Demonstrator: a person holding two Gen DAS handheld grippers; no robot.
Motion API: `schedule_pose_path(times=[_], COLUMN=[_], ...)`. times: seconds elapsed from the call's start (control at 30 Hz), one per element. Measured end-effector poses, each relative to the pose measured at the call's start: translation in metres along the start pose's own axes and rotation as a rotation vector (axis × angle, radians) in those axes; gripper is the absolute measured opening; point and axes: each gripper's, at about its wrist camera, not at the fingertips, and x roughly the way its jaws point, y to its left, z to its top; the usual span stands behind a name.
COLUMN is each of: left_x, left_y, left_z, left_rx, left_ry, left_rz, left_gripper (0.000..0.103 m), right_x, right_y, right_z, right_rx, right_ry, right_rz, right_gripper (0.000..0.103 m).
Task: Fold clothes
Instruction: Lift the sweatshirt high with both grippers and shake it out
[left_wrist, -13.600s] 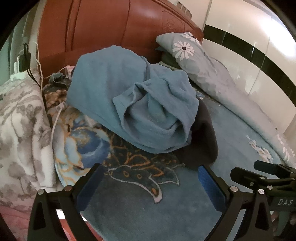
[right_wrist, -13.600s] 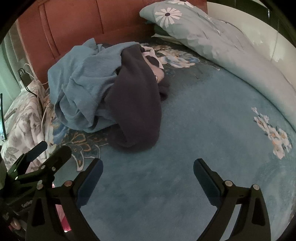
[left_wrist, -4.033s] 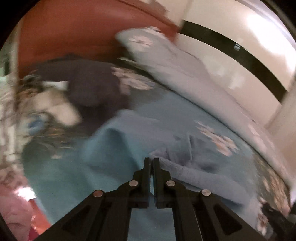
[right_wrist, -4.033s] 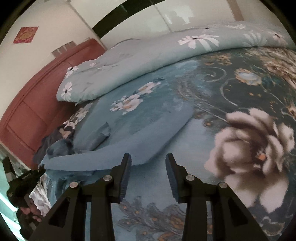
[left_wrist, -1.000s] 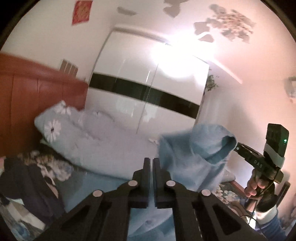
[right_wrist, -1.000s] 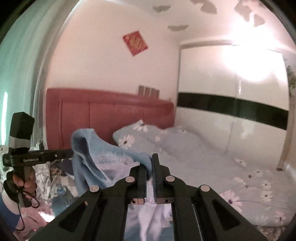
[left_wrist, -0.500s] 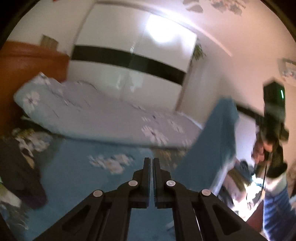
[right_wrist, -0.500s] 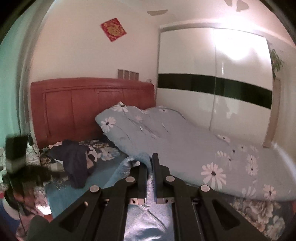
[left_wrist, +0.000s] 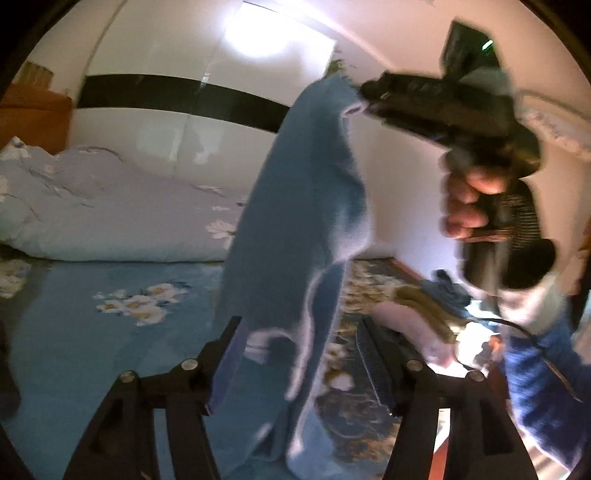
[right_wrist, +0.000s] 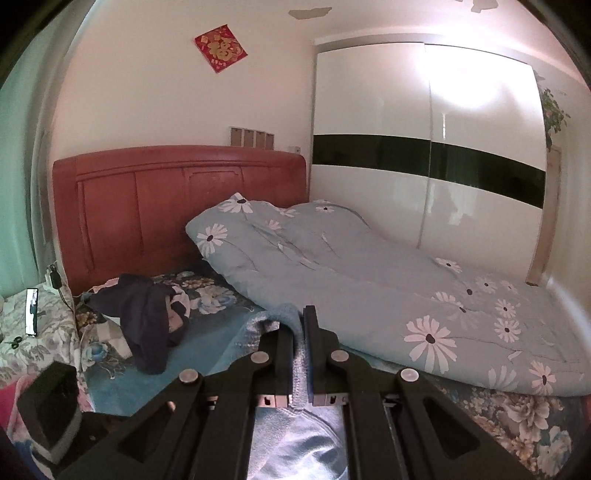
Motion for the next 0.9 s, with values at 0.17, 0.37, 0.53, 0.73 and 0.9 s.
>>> schedule_pose_path(times=[0.17, 0.37, 0.53, 0.73, 0.9], left_x=[0.009, -0.017, -0.084, -0.161, -0.196], left_y=[0.011, 0.009, 0.006, -0.026, -0.05], left_z=[0.007, 0.017, 0.051, 0.084, 0.111], left_rx=[-0.098, -0.084, -0.047, 0.071, 0.173], left_ry=[0.012, -0.045, -0.175, -0.298, -0.345], left_rz=[0.054, 0.225, 0.324, 0.393, 0.437], left_gripper=[0.053, 0.005, 0.005, 0.005, 0.005], right_x=[-0.007, -0.027, -0.071, -0.126, -0.153], right_y=[0.007, 0.012, 0.022, 0.036, 0.041], right_z=[0.001, 0.004, 0.011, 0.018, 0.02], right_rx=[-0.014, -0.02, -0.048, -0.109, -0.135], right_ry=[-0.008, -0.027, -0.099, -0.176, -0.216], right_rz=[0.002, -0.005, -0.002, 0.012, 0.039], right_gripper=[0.005, 0.005, 0.005, 0.005, 0.005])
